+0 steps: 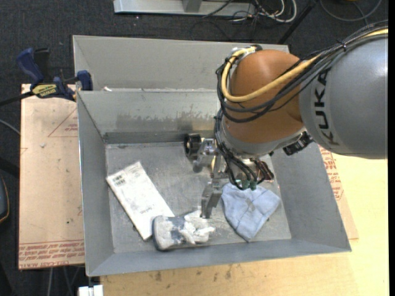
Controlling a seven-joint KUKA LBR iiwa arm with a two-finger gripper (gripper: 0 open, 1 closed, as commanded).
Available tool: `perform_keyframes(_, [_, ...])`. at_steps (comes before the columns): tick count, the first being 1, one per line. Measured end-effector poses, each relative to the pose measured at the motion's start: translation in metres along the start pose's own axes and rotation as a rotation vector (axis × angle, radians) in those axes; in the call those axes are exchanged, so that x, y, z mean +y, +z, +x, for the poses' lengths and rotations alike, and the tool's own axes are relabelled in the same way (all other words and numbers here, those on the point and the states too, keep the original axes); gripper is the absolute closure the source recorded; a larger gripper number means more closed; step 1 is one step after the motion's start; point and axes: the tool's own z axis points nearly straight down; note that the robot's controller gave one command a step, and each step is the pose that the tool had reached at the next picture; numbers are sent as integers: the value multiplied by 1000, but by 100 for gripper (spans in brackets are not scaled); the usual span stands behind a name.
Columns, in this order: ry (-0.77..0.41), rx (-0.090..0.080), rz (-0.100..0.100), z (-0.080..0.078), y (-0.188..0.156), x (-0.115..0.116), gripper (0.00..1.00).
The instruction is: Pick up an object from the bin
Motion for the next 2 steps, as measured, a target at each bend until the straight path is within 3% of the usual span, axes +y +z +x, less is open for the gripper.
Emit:
perform_keyframes(1, [3,-8,-1,-2,-4,-1,0])
perform_keyframes(2, [-72,-14,-1,2,19,5,0])
